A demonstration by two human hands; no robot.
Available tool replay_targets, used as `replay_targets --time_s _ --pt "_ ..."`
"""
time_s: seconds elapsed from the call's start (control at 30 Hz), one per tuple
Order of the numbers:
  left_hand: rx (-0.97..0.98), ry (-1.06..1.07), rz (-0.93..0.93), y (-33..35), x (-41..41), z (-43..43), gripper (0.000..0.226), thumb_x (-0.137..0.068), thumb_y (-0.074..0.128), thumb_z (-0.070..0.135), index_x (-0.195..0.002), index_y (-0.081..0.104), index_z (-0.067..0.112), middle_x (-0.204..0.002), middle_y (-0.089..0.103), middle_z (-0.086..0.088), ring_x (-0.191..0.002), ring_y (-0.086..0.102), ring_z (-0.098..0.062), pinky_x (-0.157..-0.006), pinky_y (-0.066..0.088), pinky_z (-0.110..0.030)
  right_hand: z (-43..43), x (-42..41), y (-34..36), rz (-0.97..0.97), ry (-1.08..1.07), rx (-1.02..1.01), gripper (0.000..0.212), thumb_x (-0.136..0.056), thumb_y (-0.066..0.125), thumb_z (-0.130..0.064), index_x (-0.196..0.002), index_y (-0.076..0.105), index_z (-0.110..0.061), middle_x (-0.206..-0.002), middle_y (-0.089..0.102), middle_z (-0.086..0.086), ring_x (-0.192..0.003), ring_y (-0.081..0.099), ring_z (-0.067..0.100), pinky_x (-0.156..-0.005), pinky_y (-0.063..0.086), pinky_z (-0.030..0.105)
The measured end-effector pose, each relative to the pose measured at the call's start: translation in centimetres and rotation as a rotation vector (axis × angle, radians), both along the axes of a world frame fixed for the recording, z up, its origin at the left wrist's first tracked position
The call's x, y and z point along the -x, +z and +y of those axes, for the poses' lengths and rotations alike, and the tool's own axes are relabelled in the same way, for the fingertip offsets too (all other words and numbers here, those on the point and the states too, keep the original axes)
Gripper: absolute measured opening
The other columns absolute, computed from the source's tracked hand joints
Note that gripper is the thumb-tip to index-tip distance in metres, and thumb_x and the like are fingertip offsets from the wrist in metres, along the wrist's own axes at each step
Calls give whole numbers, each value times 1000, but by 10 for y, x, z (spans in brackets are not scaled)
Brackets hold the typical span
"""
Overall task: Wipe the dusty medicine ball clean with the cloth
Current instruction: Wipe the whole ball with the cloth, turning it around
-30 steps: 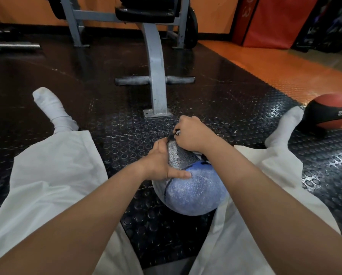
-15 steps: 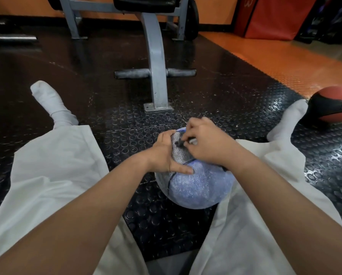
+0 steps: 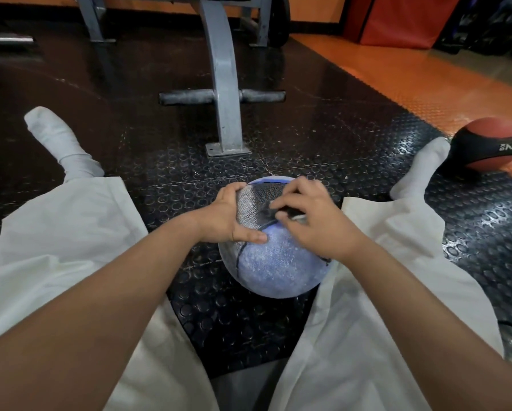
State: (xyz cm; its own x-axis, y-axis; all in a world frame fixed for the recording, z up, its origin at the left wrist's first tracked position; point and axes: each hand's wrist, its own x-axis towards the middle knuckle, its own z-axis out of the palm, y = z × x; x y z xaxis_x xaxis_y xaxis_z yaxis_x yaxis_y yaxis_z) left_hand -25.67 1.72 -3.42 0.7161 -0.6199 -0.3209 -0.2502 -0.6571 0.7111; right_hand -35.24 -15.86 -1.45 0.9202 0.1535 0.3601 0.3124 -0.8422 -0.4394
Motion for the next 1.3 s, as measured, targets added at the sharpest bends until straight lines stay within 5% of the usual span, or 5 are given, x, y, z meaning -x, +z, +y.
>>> replay_targets --time_s 0.2,0.47,0.8,1.0,1.3 --pt "20 -14 -11 3 9 -7 140 -44 76 59 -153 -4 24 -154 8 3 -141 24 -20 -119 24 -39 -37 -18 1 57 -277 -280 17 -89 64 -9 -87 62 -26 -92 48 -10 -109 50 28 -96 35 26" --pt "24 -8 -38 -6 6 1 137 -52 79 55 -152 -7 16 -154 7 -1 -143 19 -19 -115 23 -29 30 -56 17 73 -1 115 16 -84 65 -16 -97 72 -10 -101 59 3 -96 43 23 -89 35 33" --pt "166 79 -46 -11 22 -6 136 -44 76 60 -153 4 23 -154 10 5 -140 21 -17 -119 23 -38 -20 -16 -4 -81 -488 -555 13 -88 63 -9 -87 64 -22 -96 53 -3 -102 56 18 -90 38 12" --pt "584 523 174 -21 24 -15 38 -97 43 56 -127 53 35 -123 55 14 -118 50 -8 -104 35 -34 -28 -10 3 167 -582 -359 27 -81 67 -48 -98 63 -28 -107 56 2 -105 54 16 -92 43 27" --pt "585 866 607 -99 16 -11 37 -103 41 39 -105 67 13 -101 69 -5 -83 62 -15 -69 48 -30 -34 -16 15 450 -665 -262 71 -74 60 -71 -125 52 -23 -128 56 2 -118 52 23 -93 43 35"
